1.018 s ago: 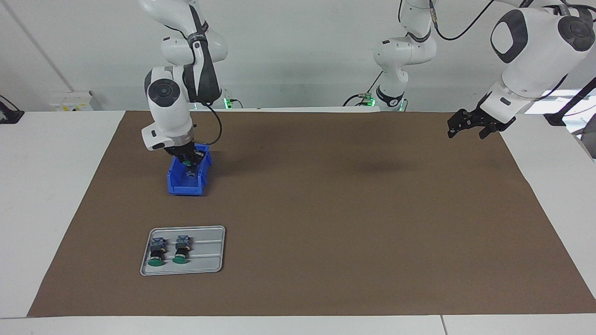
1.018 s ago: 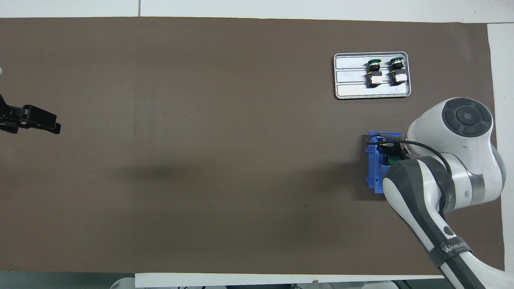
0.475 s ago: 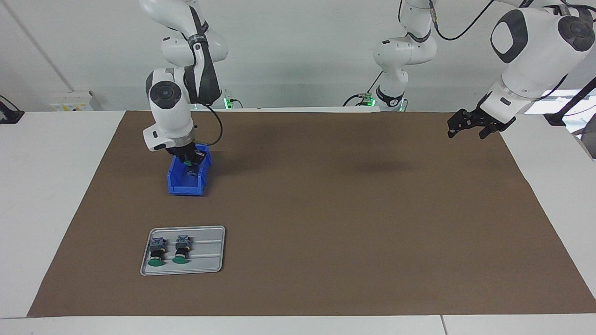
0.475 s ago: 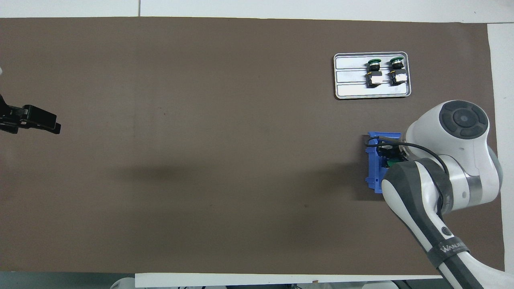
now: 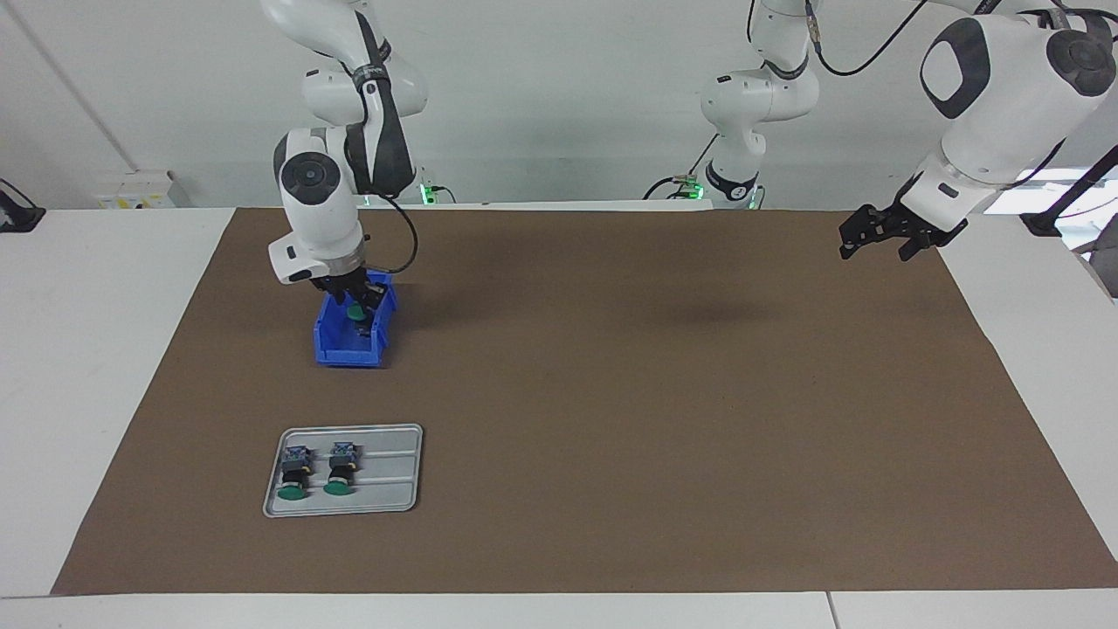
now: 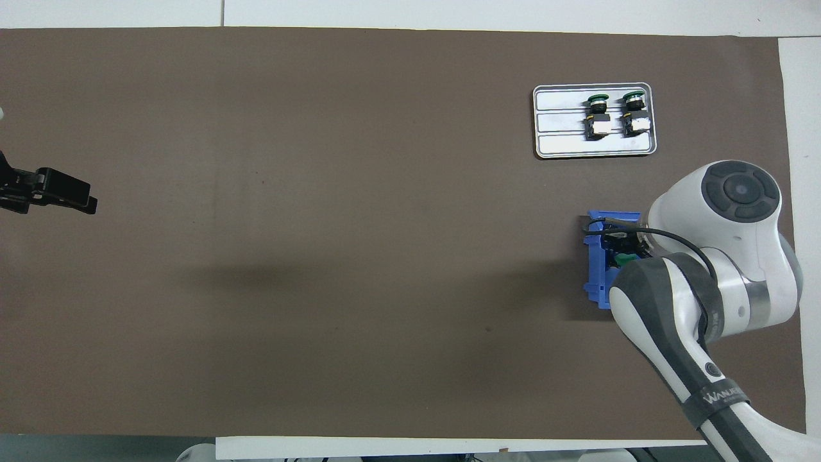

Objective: Place and press button with both arms

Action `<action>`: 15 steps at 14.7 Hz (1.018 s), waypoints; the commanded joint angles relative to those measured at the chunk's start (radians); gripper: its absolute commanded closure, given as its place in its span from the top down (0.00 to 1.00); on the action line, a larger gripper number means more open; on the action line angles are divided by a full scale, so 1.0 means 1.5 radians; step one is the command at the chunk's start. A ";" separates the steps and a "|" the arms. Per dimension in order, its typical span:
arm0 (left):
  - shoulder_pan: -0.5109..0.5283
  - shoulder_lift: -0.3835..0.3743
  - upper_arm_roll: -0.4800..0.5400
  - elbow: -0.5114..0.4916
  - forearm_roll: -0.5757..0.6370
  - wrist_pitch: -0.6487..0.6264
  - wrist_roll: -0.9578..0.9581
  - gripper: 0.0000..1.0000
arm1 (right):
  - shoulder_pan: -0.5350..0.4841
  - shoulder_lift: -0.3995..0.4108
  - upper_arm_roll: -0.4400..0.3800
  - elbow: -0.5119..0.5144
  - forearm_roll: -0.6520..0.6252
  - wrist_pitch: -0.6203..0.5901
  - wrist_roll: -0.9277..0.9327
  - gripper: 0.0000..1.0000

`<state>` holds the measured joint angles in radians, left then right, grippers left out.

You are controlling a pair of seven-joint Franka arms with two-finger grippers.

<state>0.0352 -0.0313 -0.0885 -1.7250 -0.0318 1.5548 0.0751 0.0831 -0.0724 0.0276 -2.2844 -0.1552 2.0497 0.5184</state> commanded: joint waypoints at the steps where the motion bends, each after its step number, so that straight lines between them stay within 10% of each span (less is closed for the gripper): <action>1: 0.007 -0.016 -0.003 -0.015 0.006 0.003 0.008 1.00 | -0.011 -0.007 0.006 -0.009 -0.013 0.016 -0.008 0.62; 9: 0.007 -0.016 -0.003 -0.015 0.006 0.001 0.008 1.00 | -0.012 0.000 0.006 0.129 -0.003 -0.094 -0.083 0.94; 15: 0.007 -0.016 -0.003 -0.015 0.006 0.003 0.008 1.00 | -0.006 0.000 0.008 0.303 0.102 -0.228 -0.135 0.99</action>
<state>0.0352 -0.0313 -0.0885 -1.7250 -0.0318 1.5548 0.0751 0.0851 -0.0825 0.0322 -1.9295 -0.0751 1.7836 0.3459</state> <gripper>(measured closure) 0.000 0.009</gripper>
